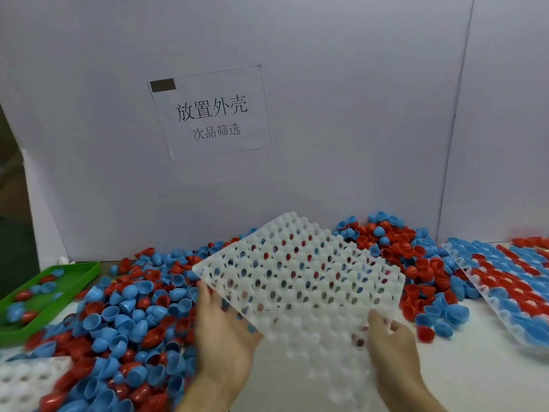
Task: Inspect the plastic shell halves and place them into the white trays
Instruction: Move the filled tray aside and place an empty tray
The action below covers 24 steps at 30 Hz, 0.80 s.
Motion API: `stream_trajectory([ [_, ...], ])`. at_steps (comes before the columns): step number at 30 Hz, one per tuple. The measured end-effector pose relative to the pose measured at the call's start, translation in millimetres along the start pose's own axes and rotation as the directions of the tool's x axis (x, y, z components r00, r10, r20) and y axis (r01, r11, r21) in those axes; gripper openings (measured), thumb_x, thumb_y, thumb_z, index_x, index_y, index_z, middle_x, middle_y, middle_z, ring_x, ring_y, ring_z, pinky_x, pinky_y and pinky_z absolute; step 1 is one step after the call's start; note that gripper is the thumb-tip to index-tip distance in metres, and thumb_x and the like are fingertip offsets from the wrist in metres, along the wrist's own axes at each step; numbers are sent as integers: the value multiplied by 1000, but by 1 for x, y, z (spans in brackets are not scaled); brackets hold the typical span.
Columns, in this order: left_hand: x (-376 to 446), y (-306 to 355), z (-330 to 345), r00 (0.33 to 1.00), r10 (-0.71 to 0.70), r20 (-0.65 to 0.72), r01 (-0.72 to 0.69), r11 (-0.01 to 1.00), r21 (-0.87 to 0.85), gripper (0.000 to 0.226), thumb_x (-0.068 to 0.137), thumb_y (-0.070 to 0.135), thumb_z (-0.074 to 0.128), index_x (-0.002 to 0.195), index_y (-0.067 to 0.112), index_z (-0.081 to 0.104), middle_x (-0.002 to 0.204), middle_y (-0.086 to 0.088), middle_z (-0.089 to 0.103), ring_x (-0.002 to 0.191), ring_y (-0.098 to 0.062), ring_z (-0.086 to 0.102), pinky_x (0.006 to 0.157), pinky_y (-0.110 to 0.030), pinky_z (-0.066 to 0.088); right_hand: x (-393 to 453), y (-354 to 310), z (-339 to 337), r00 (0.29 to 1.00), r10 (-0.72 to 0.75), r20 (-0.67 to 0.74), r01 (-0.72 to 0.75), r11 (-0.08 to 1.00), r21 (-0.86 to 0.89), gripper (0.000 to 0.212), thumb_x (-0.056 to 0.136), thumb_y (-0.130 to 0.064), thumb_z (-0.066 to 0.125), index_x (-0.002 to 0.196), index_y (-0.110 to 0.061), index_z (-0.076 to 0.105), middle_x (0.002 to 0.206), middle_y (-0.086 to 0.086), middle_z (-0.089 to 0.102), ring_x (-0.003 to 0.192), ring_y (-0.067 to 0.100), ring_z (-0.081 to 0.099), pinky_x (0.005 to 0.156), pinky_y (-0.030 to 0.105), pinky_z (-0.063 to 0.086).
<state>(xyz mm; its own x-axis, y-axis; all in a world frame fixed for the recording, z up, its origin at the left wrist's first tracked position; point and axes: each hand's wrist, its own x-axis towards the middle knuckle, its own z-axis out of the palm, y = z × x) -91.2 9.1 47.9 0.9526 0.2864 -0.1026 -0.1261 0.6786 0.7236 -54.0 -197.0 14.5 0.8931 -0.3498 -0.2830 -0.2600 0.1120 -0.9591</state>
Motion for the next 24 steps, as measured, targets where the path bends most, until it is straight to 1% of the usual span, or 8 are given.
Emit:
stream_trajectory([
  [5,13,9,13,963,49,-266,21,967,255,70,91,64,57,153,39,36,153,-4,48,135,-32,51,110,-58,40,-19,13,-1,992,-31,123,29,999,12,30,92,-38,66,98,-10,59,89,12,72,76,29,70,62,37,54],
  [8,30,36,-8,968,47,-246,20,965,261,46,96,51,59,137,30,58,125,-8,71,109,-33,70,87,-56,58,-8,-1,-35,961,65,268,-34,992,-118,68,101,-51,38,77,-2,77,81,15,76,69,37,71,58,34,51],
  [10,32,53,-20,979,28,-202,44,940,339,36,96,47,61,124,27,69,111,-7,76,95,-30,75,68,-47,63,6,-9,-59,986,50,158,-18,980,-196,80,103,-53,27,71,3,74,81,20,75,71,39,67,66,38,50],
  [12,33,59,-26,982,-55,-181,122,915,386,33,96,44,61,110,19,78,106,-12,77,91,-31,76,59,-42,62,23,-16,-77,999,-12,38,21,972,-235,64,105,-50,28,79,-7,68,102,18,69,90,40,61,88,49,48],
  [16,38,37,-27,964,-160,-210,241,857,456,30,95,32,62,91,9,80,82,-14,78,66,-26,76,51,-31,56,33,-41,-81,949,108,297,-101,994,-37,46,101,-48,38,118,-14,64,133,5,57,137,38,41,102,48,37],
  [19,34,5,-33,958,-218,-188,287,760,584,25,97,39,59,104,20,73,79,-1,79,68,-16,76,58,-30,58,46,-51,-75,953,89,289,-40,985,-171,36,104,-16,48,136,-2,53,135,13,58,127,39,51,97,49,46],
  [22,41,-21,-41,918,-321,-231,395,727,562,34,98,35,60,120,11,70,103,-13,77,101,-32,72,90,-46,57,49,-40,-83,952,71,297,96,854,-512,7,98,-26,60,103,-32,59,103,-12,62,93,11,59,87,34,45],
  [24,46,-31,-41,885,-372,-278,464,727,505,34,99,28,60,120,3,69,102,-23,75,98,-39,70,80,-46,56,55,-31,-92,963,60,263,114,794,-597,6,101,-27,55,96,-31,56,96,-14,60,83,3,54,76,29,43],
])
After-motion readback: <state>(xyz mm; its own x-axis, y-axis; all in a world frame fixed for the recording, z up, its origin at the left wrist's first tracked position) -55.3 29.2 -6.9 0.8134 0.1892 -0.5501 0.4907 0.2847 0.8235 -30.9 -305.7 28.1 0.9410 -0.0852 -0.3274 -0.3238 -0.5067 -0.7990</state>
